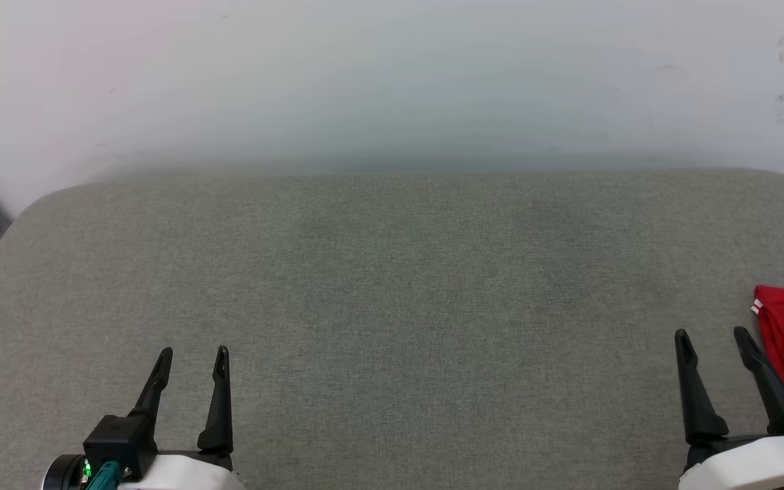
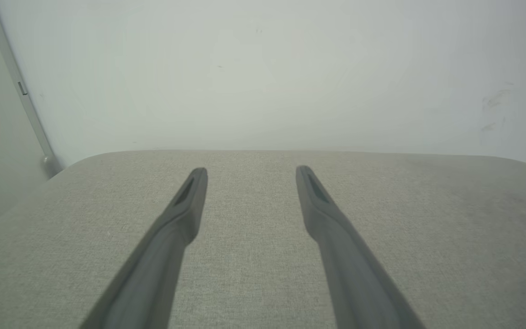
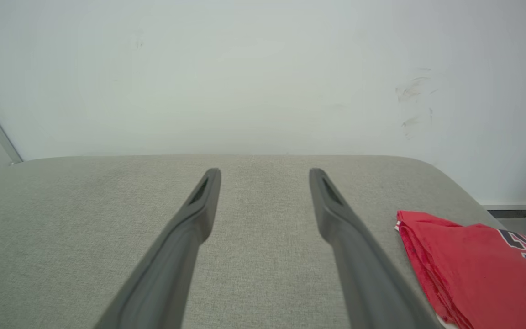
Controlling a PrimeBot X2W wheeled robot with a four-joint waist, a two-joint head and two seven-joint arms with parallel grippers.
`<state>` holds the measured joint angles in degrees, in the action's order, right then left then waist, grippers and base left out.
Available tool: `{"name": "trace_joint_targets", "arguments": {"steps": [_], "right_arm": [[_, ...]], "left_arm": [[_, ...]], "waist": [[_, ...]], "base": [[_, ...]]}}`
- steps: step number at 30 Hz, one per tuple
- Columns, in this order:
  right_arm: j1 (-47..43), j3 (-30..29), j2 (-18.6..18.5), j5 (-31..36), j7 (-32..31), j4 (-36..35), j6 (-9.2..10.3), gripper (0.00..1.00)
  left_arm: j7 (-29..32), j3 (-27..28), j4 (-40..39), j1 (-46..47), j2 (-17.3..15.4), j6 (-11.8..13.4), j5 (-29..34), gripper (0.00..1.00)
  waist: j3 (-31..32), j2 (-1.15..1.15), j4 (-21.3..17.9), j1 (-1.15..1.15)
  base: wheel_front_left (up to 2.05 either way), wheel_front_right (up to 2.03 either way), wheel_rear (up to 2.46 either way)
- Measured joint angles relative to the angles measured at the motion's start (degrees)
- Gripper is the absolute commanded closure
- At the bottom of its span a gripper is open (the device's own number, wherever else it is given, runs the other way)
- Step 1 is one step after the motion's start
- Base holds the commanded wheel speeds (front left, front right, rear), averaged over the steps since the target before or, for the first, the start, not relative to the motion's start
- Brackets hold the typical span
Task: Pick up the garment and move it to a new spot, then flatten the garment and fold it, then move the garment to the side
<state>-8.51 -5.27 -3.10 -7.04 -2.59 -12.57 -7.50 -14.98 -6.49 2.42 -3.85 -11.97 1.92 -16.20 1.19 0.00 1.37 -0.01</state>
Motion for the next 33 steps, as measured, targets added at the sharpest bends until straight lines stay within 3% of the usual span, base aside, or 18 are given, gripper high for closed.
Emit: {"name": "trace_joint_targets", "arguments": {"steps": [22, 23, 27, 33], "right_arm": [[0.34, 1.48, 0.11, -0.67, 1.68, 1.35, 0.0, 0.0], [0.27, 1.53, 0.11, -0.66, 1.76, 1.63, 0.0, 1.0], [-0.41, 1.74, 0.13, -0.71, 1.55, 3.98, 0.0, 1.0], [-0.33, 2.01, 0.1, -7.36, 1.54, 5.77, 0.0, 1.0]], "left_arm": [[-0.01, 3.48, 1.08, -0.27, 2.72, -3.46, 3.44, 0.0], [0.03, 3.44, 1.36, -0.31, 2.85, -3.43, 3.41, 1.0], [0.3, 3.13, 3.75, -1.26, 3.58, -3.42, 3.25, 1.0], [2.18, 3.74, 4.83, -1.38, 4.01, -3.65, -2.64, 1.0]], "waist": [[-0.6, 0.0, 0.76, 0.01], [-0.62, 0.0, 0.78, 0.01], [-0.63, 0.0, 0.78, 0.01], [-0.67, 0.0, 0.68, 0.01]], "base": [[0.0, 0.0, 0.0], [0.0, 0.0, 0.0], [0.0, 0.0, 0.0], [0.0, 0.0, 0.0]]}}
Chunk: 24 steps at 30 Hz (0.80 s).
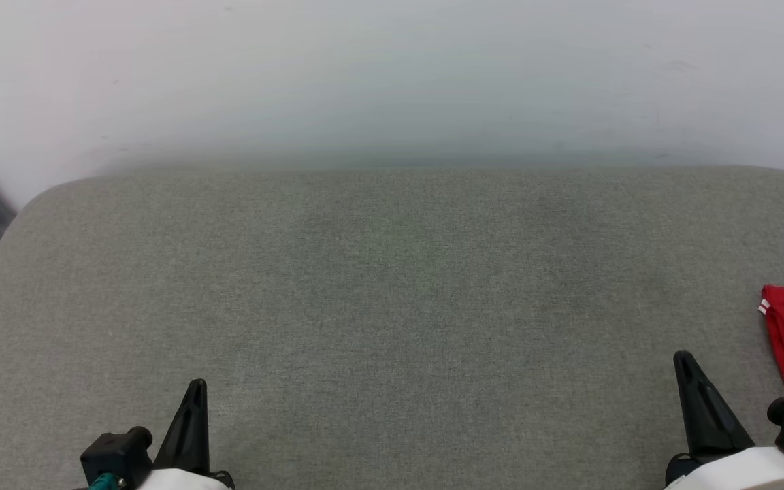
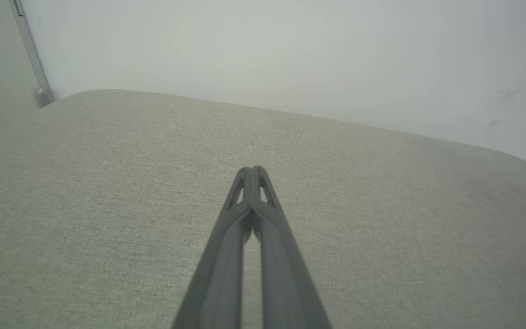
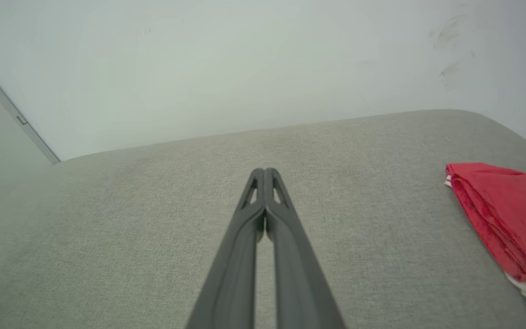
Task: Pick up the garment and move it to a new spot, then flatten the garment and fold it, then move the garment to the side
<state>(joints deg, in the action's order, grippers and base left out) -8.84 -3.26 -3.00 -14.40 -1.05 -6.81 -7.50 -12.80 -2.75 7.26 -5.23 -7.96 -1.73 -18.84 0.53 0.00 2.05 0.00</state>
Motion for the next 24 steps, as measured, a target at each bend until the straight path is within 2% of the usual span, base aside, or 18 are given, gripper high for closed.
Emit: {"name": "trace_joint_targets", "arguments": {"steps": [23, 24], "right_arm": [[3.96, 0.42, -0.79, -23.88, -0.49, 6.15, 0.0, 1.0], [4.33, 0.43, -0.89, -26.62, -0.52, 6.82, 0.0, 1.0]], "left_arm": [[5.61, 2.67, 1.89, 3.14, 1.48, -1.7, -21.49, 1.0], [6.19, 2.97, 2.19, 3.39, 1.6, -1.81, -23.86, 1.0]], "waist": [[-0.13, 0.0, -0.4, 0.0], [-0.15, 0.0, -0.45, 0.0]], "base": [[0.0, 0.0, 0.0], [0.0, 0.0, 0.0]]}}
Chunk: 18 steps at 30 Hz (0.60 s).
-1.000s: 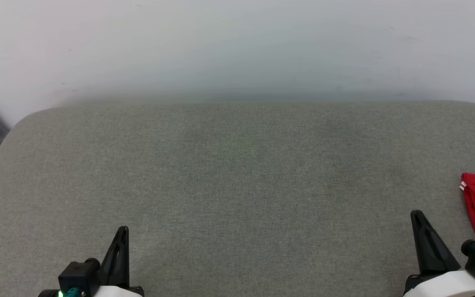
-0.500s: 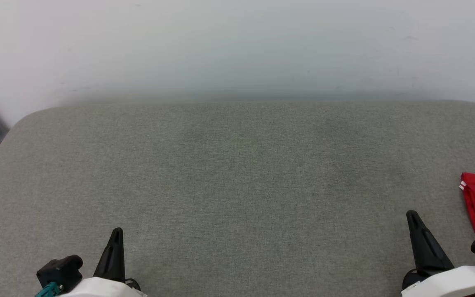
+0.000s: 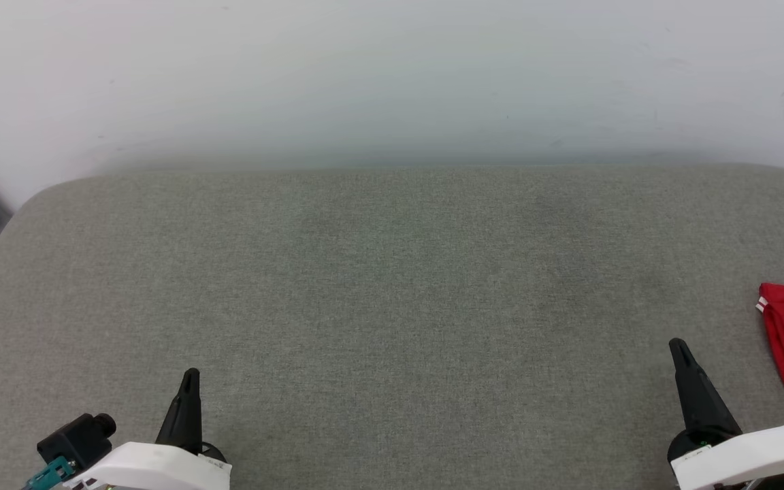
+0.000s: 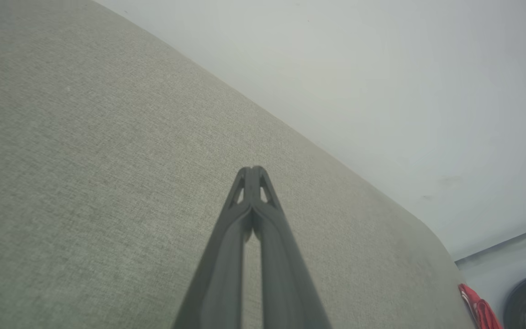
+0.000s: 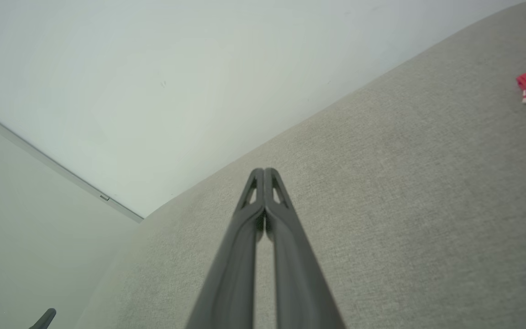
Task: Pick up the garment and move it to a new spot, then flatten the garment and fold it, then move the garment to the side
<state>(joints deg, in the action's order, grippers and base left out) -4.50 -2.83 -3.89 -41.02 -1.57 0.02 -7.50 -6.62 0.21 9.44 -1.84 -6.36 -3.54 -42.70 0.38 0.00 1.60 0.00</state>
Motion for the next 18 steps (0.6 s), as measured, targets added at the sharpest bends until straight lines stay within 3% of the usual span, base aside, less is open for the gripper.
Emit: {"name": "trace_joint_targets", "arguments": {"steps": [18], "right_arm": [[2.55, -0.09, -0.3, -13.43, -0.56, 3.42, 0.01, 1.0]], "left_arm": [[3.22, 1.59, 1.09, 2.0, 0.94, -0.99, -12.35, 1.0]], "waist": [[-0.1, 0.0, -0.29, 0.0]], "base": [[0.0, 0.0, 0.0]]}}
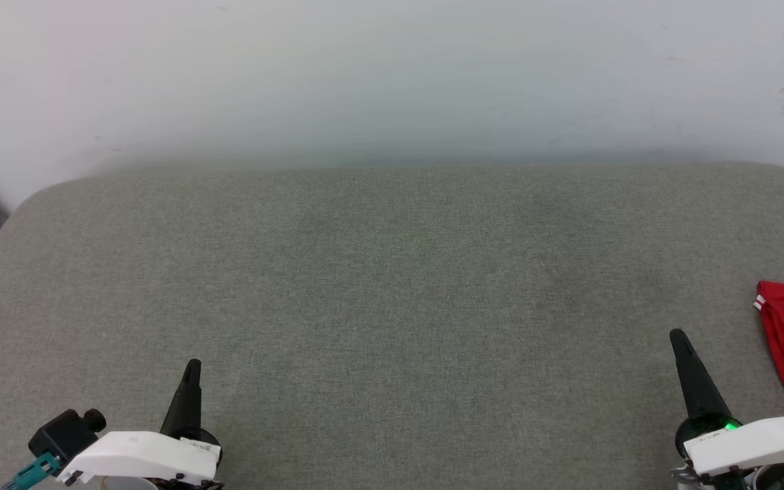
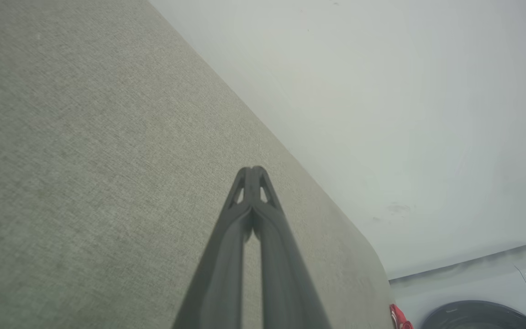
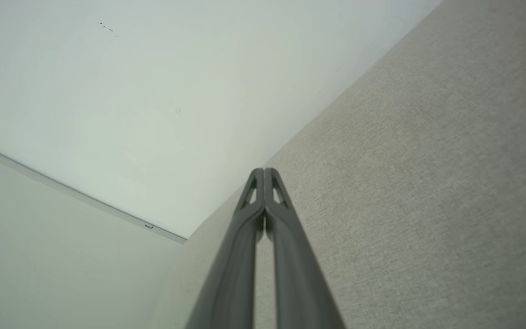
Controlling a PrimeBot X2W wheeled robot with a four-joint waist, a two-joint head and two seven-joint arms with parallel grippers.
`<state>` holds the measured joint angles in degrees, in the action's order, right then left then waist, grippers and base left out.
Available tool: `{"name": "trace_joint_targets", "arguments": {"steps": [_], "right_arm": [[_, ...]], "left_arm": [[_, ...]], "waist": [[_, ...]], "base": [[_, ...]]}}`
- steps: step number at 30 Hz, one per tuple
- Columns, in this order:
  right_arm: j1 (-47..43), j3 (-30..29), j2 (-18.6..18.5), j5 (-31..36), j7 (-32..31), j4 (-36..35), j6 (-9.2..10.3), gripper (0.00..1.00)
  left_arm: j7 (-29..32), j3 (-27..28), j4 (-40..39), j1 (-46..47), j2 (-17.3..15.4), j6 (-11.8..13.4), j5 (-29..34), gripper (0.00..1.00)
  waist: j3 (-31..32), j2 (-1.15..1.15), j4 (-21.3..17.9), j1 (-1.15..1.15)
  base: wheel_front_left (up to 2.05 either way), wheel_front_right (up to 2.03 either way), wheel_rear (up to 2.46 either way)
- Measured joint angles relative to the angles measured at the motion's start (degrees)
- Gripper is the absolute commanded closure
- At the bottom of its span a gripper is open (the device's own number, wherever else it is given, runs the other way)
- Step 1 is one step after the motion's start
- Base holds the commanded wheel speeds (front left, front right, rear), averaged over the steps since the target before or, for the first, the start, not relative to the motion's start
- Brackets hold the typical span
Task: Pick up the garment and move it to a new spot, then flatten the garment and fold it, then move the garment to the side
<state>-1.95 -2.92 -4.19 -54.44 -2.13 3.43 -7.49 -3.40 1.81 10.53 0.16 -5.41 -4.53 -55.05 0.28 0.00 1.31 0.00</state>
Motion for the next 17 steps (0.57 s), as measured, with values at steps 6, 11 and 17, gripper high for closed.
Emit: {"name": "trace_joint_targets", "arguments": {"steps": [6, 11, 17], "right_arm": [[0.85, -0.11, -0.05, -4.76, -0.26, 1.25, 0.0, 1.0], [1.52, -0.2, -0.08, -8.0, -0.47, 2.12, 0.0, 1.0], [2.25, -0.32, -0.1, -12.26, -0.71, 3.26, 0.0, 1.0]], "left_arm": [[1.24, 0.55, 0.46, 0.55, 0.3, -0.16, -4.46, 1.0], [2.07, 0.91, 0.75, 1.16, 0.51, -0.53, -7.51, 1.0], [3.12, 1.44, 1.08, 1.62, 0.7, -0.88, -11.47, 1.0]], "waist": [[-0.04, 0.0, -0.12, 0.0], [-0.07, 0.0, -0.2, 0.0], [-0.11, 0.0, -0.32, 0.0]], "base": [[0.0, 0.0, 0.0], [0.0, 0.0, 0.0], [0.0, 0.0, 0.0]]}}
